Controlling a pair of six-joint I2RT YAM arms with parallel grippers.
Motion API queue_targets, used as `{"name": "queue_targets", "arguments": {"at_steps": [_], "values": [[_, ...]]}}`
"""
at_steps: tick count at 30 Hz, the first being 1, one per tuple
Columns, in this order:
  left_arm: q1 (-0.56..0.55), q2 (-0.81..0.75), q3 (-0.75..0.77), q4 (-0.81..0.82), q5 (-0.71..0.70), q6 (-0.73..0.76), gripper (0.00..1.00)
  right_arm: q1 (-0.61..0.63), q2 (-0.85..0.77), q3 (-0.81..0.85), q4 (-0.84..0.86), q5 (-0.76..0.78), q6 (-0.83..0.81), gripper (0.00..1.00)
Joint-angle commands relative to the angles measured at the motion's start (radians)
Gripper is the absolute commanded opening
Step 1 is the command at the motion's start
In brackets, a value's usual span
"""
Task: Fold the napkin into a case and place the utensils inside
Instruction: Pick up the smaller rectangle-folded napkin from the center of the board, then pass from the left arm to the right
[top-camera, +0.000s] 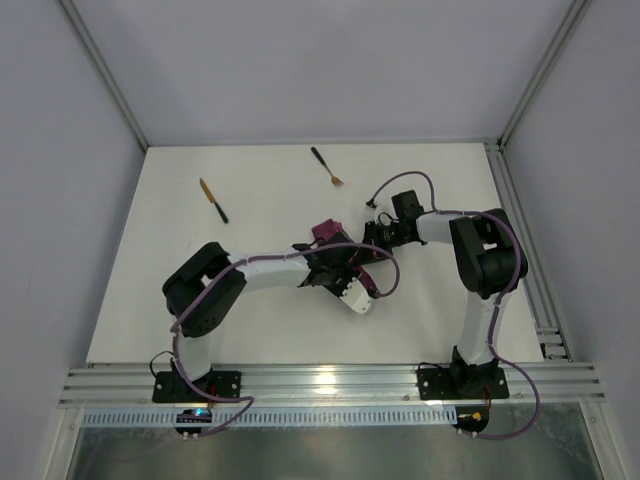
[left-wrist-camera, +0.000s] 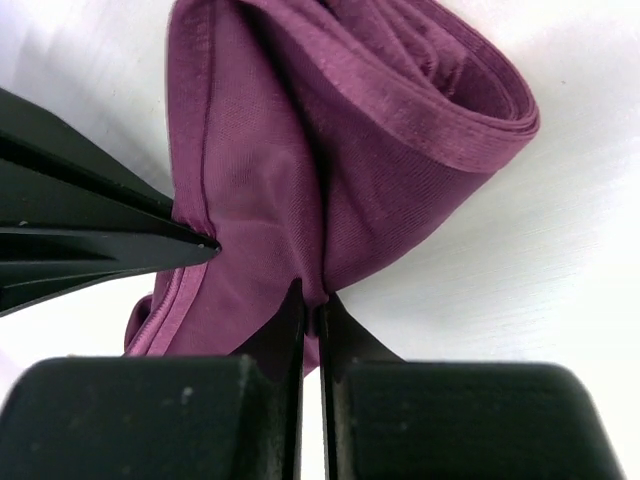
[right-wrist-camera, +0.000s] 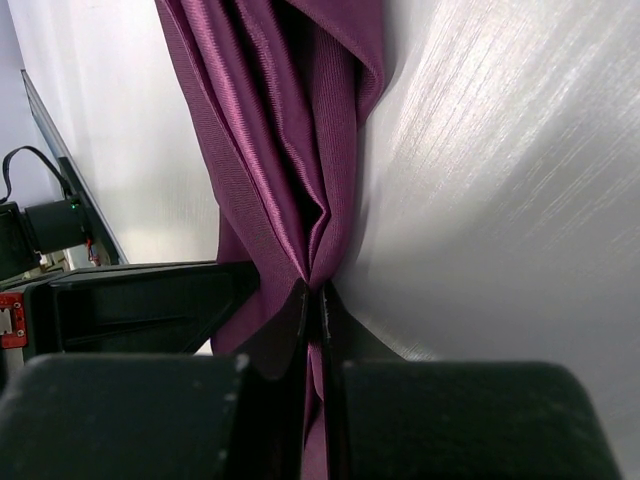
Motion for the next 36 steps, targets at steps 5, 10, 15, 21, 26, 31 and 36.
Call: {"name": "queue_targets", "arguments": {"at_steps": [5,10,15,21,26,31,36], "values": [[0.052,0.039,0.153,-0.309,0.206,-0.204,0.00,-0.007,-0.113,-0.003,-0.031,0.053,-0.031,0.47],[0.120,0.011,0.217,-0.467,0.309,-0.241,0.00,-0.053,-0.246,-0.013,-0.051,0.067,-0.029,0.99],[0.164,-0.005,0.310,-0.618,0.435,-0.275,0.00,-0.096,-0.420,-0.052,-0.016,0.192,-0.028,0.99],[0.233,-0.051,0.362,-0.704,0.532,-0.318,0.00,-0.096,-0.810,-0.212,0.189,0.450,-0.153,0.99],[0.262,-0.059,0.399,-0.739,0.526,-0.336,0.00,-0.098,-1.122,-0.465,0.605,0.519,-0.134,0.99],[0.269,0.005,0.485,-0.811,0.517,-0.393,0.00,-0.096,-1.264,-0.703,0.988,0.393,0.032,0.99],[0.275,0.028,0.521,-0.805,0.492,-0.427,0.00,0.099,-1.288,-0.633,0.605,0.362,-0.174,0.75]]}}
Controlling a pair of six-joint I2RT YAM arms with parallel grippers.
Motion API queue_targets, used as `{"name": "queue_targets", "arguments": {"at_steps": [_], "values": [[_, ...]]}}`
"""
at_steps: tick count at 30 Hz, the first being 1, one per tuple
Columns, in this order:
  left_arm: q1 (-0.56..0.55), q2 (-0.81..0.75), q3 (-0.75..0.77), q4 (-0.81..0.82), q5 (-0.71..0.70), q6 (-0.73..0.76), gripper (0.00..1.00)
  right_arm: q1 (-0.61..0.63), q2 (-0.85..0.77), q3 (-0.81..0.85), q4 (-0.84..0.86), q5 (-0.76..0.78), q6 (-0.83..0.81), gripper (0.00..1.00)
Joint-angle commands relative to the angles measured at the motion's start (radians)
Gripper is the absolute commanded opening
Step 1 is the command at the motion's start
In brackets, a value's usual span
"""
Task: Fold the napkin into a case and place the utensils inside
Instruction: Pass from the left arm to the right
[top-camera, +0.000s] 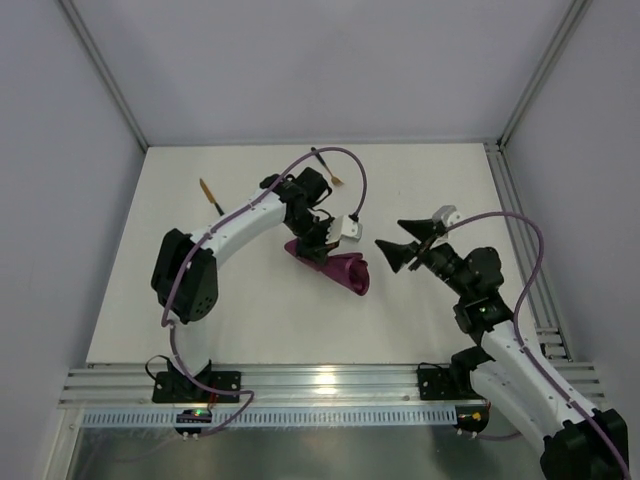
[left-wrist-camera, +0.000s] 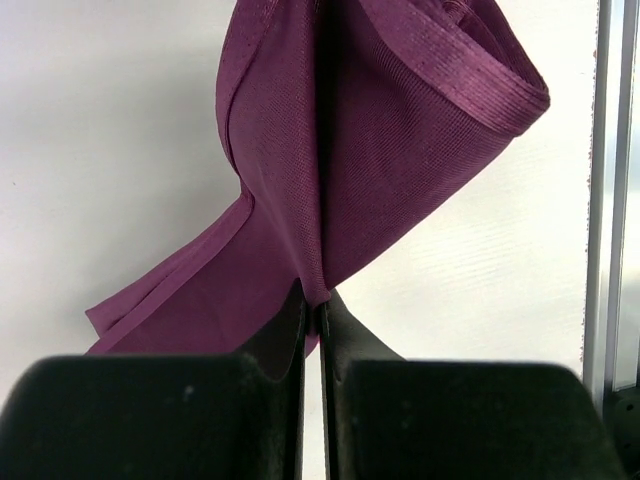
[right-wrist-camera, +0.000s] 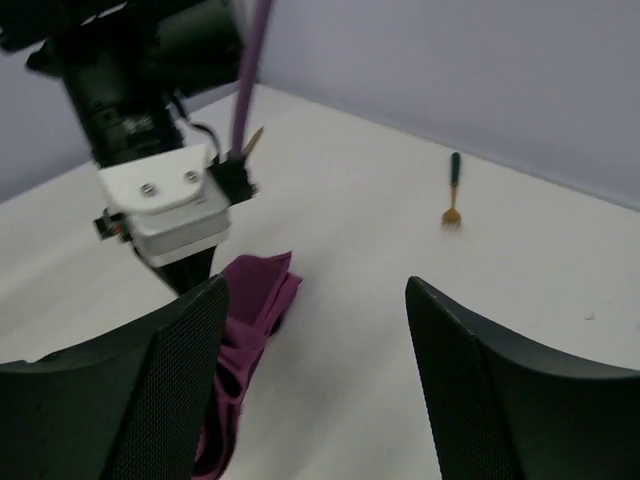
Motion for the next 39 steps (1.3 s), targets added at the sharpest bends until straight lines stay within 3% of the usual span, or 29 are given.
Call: {"name": "queue_targets", "arguments": {"at_steps": [1,2,4,7,10,14,19,22,26,30,34,39], "values": [[0.007,0.012,0.028,-0.034,0.011,-0.039,0.00,0.193,-0.060,0.032,-0.238,0.064,-0.207,0.78],[0.007,0.014,0.031,-0.034,0.009,-0.043,0.00,0.319,-0.116,0.025,-0.279,0.206,-0.246,0.83],[0.007,0.012,0.033,-0.037,0.009,-0.043,0.00,0.405,-0.173,0.000,-0.360,0.285,-0.274,0.99],[0.007,0.014,0.031,-0.037,0.009,-0.042,0.00,0.514,-0.217,-0.008,-0.416,0.393,-0.223,0.99],[0.007,0.021,0.031,-0.036,0.006,-0.051,0.00,0.624,-0.140,-0.012,-0.385,0.550,-0.142,1.00],[0.009,0.026,0.037,-0.022,0.005,-0.066,0.00,0.690,-0.051,-0.023,-0.358,0.669,0.102,1.00],[0.012,0.040,0.040,-0.036,0.011,-0.063,0.00,0.858,-0.071,-0.067,-0.489,0.854,0.194,0.99],[0.015,0.046,0.039,-0.040,0.014,-0.065,0.00,0.925,-0.077,-0.089,-0.488,0.864,0.200,0.99],[0.013,0.043,0.040,-0.039,0.022,-0.065,0.00,0.936,0.038,-0.113,-0.493,0.885,0.283,0.99],[0.015,0.041,0.043,-0.045,0.026,-0.063,0.00,0.937,0.118,-0.254,-0.199,0.979,0.337,0.99],[0.015,0.043,0.048,-0.056,0.032,-0.056,0.00,0.928,0.202,-0.325,0.090,1.046,0.211,0.99],[0.015,0.049,0.051,-0.063,0.036,-0.054,0.00,0.871,0.435,-0.265,0.259,0.895,0.089,0.99]]}}
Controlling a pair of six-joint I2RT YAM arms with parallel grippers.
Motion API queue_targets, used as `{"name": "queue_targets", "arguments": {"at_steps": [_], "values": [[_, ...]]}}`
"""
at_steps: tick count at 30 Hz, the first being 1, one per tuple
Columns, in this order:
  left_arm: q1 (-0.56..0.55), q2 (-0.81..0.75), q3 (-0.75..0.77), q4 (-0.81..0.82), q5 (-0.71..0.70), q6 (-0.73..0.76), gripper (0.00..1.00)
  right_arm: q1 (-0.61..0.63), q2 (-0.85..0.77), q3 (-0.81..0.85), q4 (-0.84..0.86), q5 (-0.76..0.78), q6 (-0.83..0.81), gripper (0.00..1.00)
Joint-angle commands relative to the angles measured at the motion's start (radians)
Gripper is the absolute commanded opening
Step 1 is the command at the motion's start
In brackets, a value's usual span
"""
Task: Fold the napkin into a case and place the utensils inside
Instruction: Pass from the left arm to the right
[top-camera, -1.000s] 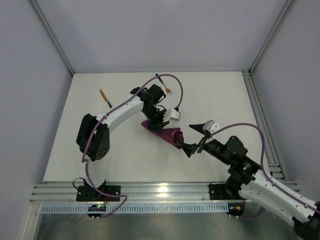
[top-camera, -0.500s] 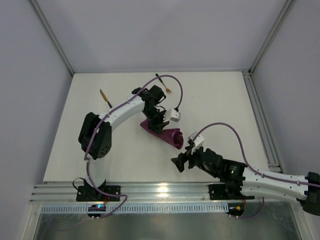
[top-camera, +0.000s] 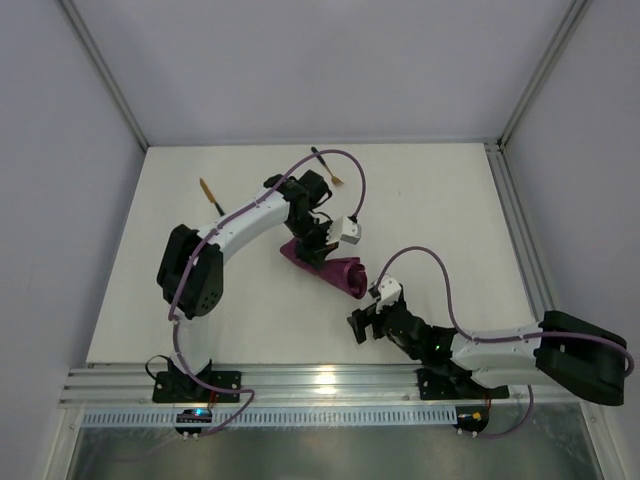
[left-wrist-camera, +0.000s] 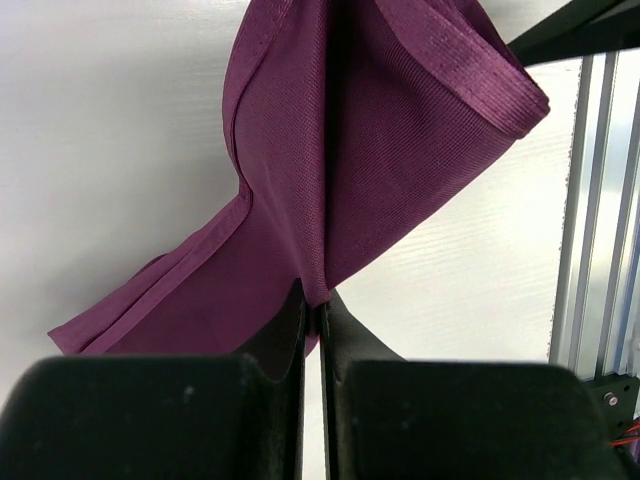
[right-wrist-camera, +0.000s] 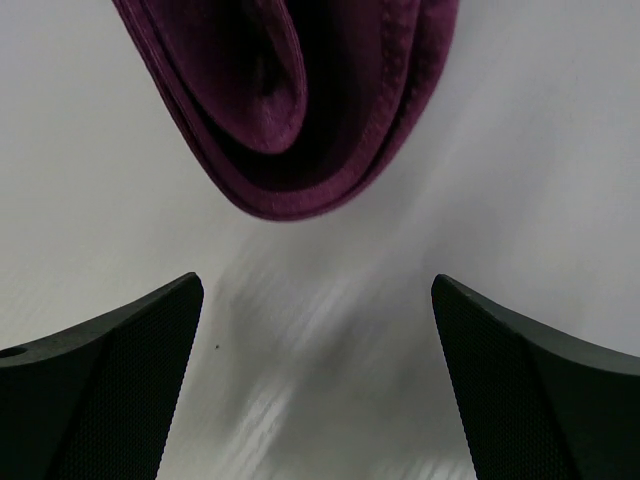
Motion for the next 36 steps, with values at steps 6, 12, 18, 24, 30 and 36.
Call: {"name": "queue_targets", "arguments": {"at_steps": [6,12,18,24,30,36], "values": [[0.005,-0.002,0.040,-0.039,0.046,0.011,0.00,-0.115,0.211,0.032,0.455,-0.090,-0.117,0.99],[0.005,0.004,0.041,-0.058,0.058,0.033,0.00,-0.169,0.332,0.083,0.605,-0.228,-0.211,0.99],[0.005,0.007,0.041,-0.093,0.075,0.074,0.00,-0.212,0.421,0.055,0.811,-0.297,-0.250,0.99],[0.006,0.015,0.050,-0.150,0.095,0.139,0.00,-0.252,0.456,0.110,0.825,-0.398,-0.304,0.99],[0.005,0.027,0.061,-0.196,0.104,0.185,0.00,-0.298,0.467,0.115,0.862,-0.513,-0.304,0.96],[0.006,0.044,0.078,-0.214,0.113,0.192,0.00,-0.301,0.467,0.126,0.868,-0.587,-0.304,0.72]]}}
